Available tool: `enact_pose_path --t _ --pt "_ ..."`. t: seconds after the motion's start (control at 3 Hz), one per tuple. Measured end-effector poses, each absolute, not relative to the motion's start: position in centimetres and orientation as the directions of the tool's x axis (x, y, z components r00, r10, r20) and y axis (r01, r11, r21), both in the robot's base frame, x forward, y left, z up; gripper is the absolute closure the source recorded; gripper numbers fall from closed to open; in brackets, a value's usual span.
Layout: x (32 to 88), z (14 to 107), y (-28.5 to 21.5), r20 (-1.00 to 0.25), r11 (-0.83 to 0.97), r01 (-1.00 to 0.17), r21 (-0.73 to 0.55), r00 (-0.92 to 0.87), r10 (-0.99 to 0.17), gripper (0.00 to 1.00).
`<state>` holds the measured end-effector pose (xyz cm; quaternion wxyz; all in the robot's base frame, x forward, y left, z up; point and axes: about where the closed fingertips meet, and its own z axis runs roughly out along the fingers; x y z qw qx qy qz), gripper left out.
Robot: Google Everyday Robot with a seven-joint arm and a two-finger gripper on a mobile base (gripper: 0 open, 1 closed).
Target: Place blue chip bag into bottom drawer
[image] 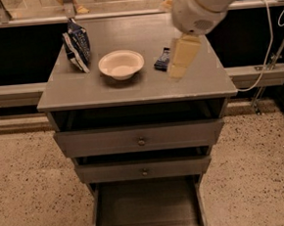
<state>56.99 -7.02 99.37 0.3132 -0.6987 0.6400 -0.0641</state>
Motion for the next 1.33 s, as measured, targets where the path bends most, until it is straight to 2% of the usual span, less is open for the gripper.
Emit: enact_pose_path --t 0.33,0.67,1.0,1.33 --pt "60.7 99.8 -4.8 -0.175 -0.164 -0.749 -0.642 0.352 -0.920 0.00" --pt "61.4 100.9 -2.6 -0.067 -0.292 -0.599 -0.745 0.503 -0.862 0.00" --pt "62.0 102.1 -1.9 -0.003 -0.343 -0.521 -0.781 0.553 -0.833 0.00" --pt "63.5 101.1 0.1 -0.017 -0.421 -0.520 -0.743 0.644 -0.765 0.00"
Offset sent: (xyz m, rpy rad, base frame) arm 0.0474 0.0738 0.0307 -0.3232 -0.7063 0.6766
